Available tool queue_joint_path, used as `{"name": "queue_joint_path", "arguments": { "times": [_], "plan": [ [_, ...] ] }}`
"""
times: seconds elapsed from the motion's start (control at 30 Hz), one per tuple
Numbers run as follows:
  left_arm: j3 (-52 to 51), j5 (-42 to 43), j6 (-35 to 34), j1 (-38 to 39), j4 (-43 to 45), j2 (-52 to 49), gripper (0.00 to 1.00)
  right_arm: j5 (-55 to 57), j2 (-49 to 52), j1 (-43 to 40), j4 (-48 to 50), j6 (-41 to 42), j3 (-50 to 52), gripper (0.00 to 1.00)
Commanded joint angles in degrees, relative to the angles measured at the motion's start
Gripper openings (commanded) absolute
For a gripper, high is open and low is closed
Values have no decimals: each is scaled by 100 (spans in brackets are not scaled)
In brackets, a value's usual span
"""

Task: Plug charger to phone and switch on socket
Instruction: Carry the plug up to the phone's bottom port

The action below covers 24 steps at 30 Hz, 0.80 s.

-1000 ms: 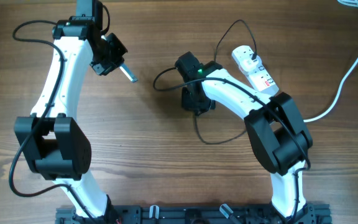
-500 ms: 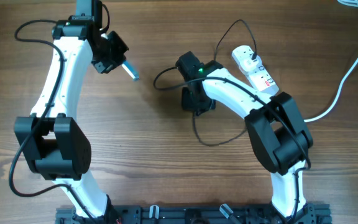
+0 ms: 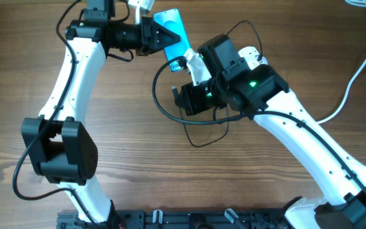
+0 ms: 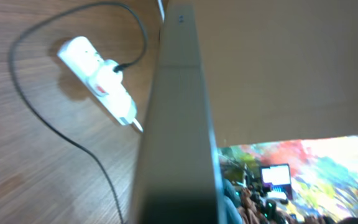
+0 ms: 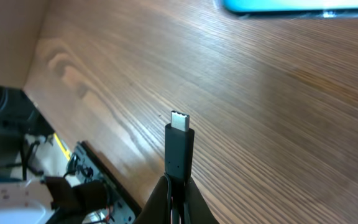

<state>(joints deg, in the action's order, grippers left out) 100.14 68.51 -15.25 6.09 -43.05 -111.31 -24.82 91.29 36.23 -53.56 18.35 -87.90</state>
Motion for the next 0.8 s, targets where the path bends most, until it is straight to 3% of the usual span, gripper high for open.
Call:
{"name": "queue_joint_path", "arguments": {
  "times": [0.0,0.07,0.3,0.77],
  "plan": [
    [70,1185,157,2,354,175,4,887,37,-9,28,479,-28,4],
    [70,1537,155,0,590,175,4,914,28,-70,59,483,-28,4],
    [70,1241,155,-35,579,175,4,1309,-448,-144,105,435,-31,4],
    [70,1663,155,-9,540,175,4,719,-498,-142,227,435,-28,4]
  ]
}}
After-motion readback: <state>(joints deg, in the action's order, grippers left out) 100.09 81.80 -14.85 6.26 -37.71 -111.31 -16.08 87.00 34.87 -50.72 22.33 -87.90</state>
